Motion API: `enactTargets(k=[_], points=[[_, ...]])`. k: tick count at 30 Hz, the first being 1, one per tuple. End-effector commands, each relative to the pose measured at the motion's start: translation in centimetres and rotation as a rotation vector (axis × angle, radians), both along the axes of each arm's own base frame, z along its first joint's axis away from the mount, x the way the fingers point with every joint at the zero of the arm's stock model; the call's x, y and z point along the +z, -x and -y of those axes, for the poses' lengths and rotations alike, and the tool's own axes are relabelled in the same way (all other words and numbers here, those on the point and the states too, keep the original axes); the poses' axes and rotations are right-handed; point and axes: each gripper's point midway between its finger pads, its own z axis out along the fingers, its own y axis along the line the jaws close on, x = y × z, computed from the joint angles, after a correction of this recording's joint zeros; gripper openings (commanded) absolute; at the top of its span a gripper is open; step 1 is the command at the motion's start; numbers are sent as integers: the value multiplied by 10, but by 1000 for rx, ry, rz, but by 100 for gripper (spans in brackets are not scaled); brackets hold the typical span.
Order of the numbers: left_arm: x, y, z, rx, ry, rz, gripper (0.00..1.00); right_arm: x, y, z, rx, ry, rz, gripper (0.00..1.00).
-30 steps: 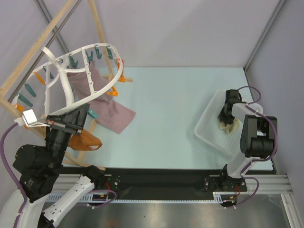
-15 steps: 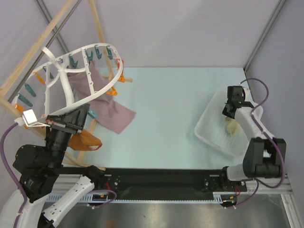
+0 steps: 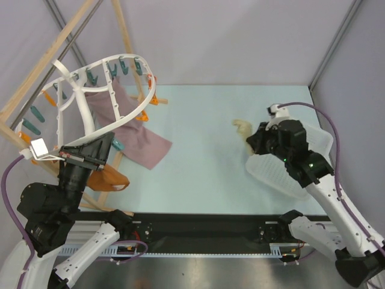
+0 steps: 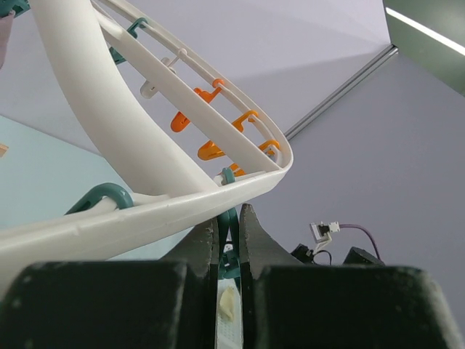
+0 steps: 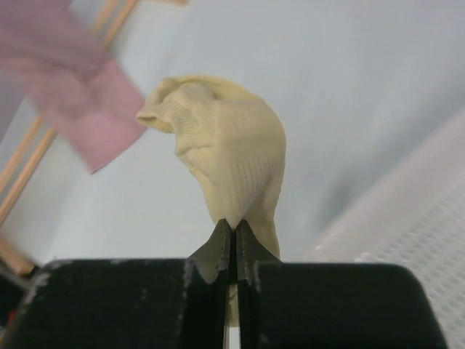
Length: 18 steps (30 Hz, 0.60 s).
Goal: Clip the socks to the hanger
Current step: Pick up the sock from the bin, then clamp the sock onto the hanger.
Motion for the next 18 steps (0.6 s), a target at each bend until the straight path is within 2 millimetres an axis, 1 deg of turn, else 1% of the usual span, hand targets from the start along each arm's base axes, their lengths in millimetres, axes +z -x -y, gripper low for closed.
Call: enactTargets(k=[1,2,3,4,5,7,8,9,10,11,12,13,14,15,16,17,18], points=[[1,7,4,-41,6,0,0,29,43,-81,307,-105,35,0],[-1,7,4,-41,2,-4,0,35,43,-89,296,-108,58,0],[-1,7,4,-42,4,-6,0,40,52,-103,321,-131,61,0],[-2,7,5,-43,6,-11,0,43,69,-125,383,-147,63,0],[-3,6,5,-45,8,-13,0,52,69,-138,383,-168,96,0],[-3,6,7,-50,14,-15,0,57,79,-162,401,-201,119,0],[-3,5,7,-53,15,-17,0,71,96,-184,444,-236,167,0],[-2,5,8,-59,22,-14,0,65,99,-199,448,-223,169,0],[-2,6,9,-61,25,-15,0,68,105,-209,461,-223,189,0],[-1,5,10,-64,25,-16,0,78,117,-226,496,-252,224,0],[-1,5,10,-67,27,-20,0,81,122,-240,511,-251,237,0],[-1,5,11,-71,27,-21,0,86,126,-247,521,-241,269,0],[-1,4,11,-69,28,-22,0,96,124,-250,484,-256,306,0],[-2,5,11,-72,31,-26,0,109,136,-258,497,-273,333,0],[-2,5,11,-72,36,-27,0,103,136,-264,486,-238,342,0],[-1,5,11,-73,41,-28,0,119,134,-267,451,-263,395,0],[-2,4,12,-73,40,-30,0,123,139,-271,447,-269,413,0]])
